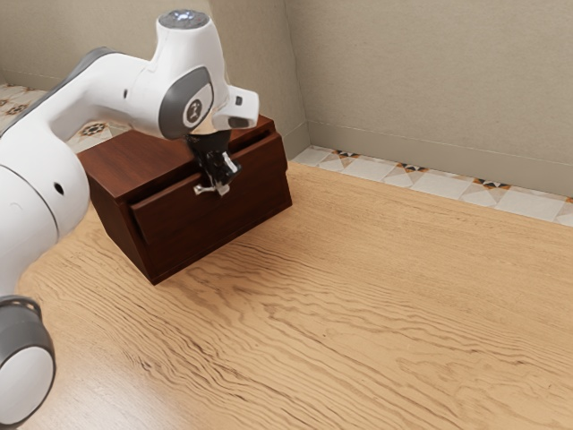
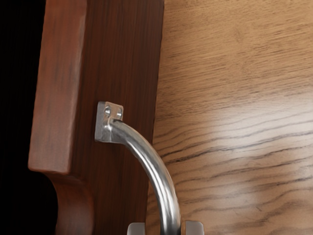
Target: Pull the drawer handle with one arm to open the drawer
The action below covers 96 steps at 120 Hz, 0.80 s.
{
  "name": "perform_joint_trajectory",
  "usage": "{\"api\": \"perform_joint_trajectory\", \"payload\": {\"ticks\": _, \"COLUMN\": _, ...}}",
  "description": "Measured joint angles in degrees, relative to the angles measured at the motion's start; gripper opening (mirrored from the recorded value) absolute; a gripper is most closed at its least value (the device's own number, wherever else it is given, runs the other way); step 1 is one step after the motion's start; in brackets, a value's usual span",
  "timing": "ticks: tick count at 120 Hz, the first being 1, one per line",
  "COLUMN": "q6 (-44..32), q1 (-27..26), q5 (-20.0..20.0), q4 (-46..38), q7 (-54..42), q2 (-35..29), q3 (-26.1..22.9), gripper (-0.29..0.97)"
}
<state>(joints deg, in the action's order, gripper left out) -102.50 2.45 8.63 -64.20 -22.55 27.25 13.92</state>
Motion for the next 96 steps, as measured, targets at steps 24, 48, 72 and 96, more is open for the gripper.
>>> {"api": "perform_joint_trajectory", "payload": {"ticks": 24, "q6": -0.9, "q1": -1.8, "q5": -0.1, "q4": -1.5, "q7": 0.2, "q2": -0.7, "q3": 0.2, "gripper": -0.13}}
{"api": "perform_joint_trajectory", "payload": {"ticks": 48, "q6": -2.2, "q1": -3.8, "q5": -0.3, "q4": -6.0, "q7": 0.5, "q2": -3.6, "q3": 0.2, "gripper": -0.10}}
{"api": "perform_joint_trajectory", "payload": {"ticks": 72, "q6": -2.4, "q1": -5.6, "q5": -1.3, "q4": -9.0, "q7": 1.5, "q2": -5.8, "q3": 0.3, "gripper": 0.01}}
{"api": "perform_joint_trajectory", "payload": {"ticks": 96, "q6": -2.5, "q1": -7.1, "q5": -1.9, "q4": -11.3, "q7": 2.3, "q2": -7.6, "q3": 0.3, "gripper": 0.07}}
